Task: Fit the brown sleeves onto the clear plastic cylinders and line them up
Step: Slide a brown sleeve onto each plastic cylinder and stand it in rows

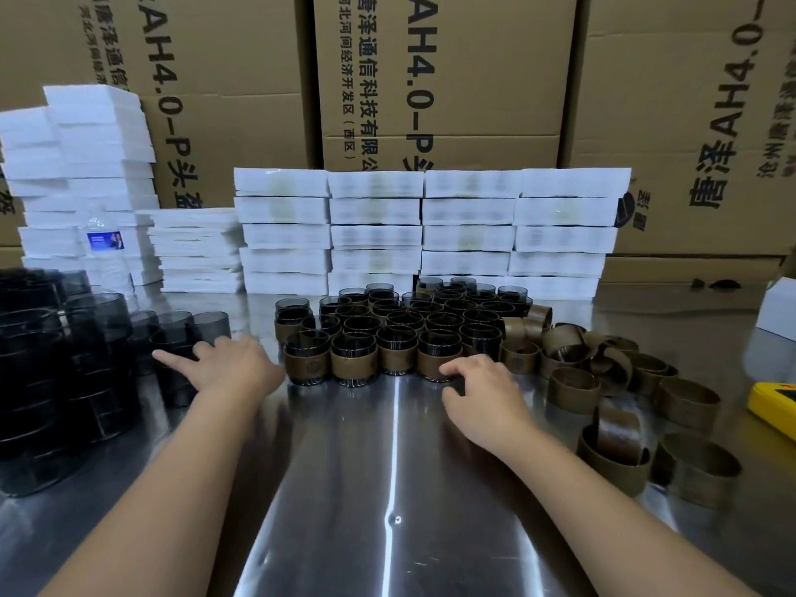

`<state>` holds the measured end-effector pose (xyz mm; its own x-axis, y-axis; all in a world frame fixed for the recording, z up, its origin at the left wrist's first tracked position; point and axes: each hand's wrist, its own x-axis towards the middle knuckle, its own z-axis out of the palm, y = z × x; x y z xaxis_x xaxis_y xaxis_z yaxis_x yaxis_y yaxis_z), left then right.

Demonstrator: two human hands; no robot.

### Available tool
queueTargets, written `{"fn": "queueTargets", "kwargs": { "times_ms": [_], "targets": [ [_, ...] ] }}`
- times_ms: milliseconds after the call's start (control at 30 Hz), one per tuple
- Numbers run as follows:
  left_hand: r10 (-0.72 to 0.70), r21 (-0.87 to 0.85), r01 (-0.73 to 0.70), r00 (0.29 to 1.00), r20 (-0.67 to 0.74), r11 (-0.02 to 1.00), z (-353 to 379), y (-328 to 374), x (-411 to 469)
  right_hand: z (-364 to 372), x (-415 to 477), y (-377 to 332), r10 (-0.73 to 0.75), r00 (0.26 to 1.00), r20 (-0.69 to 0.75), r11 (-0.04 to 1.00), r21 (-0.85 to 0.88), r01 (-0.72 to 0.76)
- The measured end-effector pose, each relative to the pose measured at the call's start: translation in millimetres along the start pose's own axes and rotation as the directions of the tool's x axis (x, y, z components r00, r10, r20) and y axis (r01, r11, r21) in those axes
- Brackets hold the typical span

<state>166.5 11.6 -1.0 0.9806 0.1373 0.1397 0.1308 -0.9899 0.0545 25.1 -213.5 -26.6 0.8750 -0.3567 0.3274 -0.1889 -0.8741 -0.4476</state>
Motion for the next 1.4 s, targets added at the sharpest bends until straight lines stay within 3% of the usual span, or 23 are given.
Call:
{"fn": "queueTargets", "kwargs": {
  "times_ms": [167, 433, 633, 867, 1000, 1200, 1400],
  "targets": [
    [0.117, -0.055, -0.117, 0.993, -0.007, 0.992, -3, 12, -10, -16, 1, 5, 0.012, 0.984, -0.18, 0.909, -0.409, -0.086],
    [0.174, -0.177, -0.168, 0.985, 0.017, 0.97, -5, 17, -18, -36, 5, 16, 0.38, 0.923, -0.065, 0.67, -0.669, -0.323],
    [0.167, -0.187, -0.158, 0.985, 0.033, 0.97, -7, 14, -21, -36, 1, 13, 0.342, 0.939, 0.019, 0.743, -0.618, -0.258],
    [0.137, -0.202, -0.145, 0.989, -0.052, 0.969, -12, 8, -17, -28, 0, 7, 0.214, 0.975, 0.053, 0.936, -0.298, -0.189],
    [0.095, -0.296, -0.124, 0.989, -0.112, 0.947, -12, 8, -14, -20, 1, 9, 0.146, 0.988, 0.058, 0.956, -0.265, -0.126],
    [0.062, -0.383, -0.131, 0.98, -0.188, 0.914, -13, 8, -16, -22, 4, 12, 0.079, 0.996, -0.051, 0.968, -0.235, -0.089],
    [0.089, -0.554, -0.259, 0.945, -0.314, 0.791, -18, 9, -20, -18, 7, 11, 0.12, 0.992, -0.027, 0.99, -0.075, -0.122]
  ]
}}
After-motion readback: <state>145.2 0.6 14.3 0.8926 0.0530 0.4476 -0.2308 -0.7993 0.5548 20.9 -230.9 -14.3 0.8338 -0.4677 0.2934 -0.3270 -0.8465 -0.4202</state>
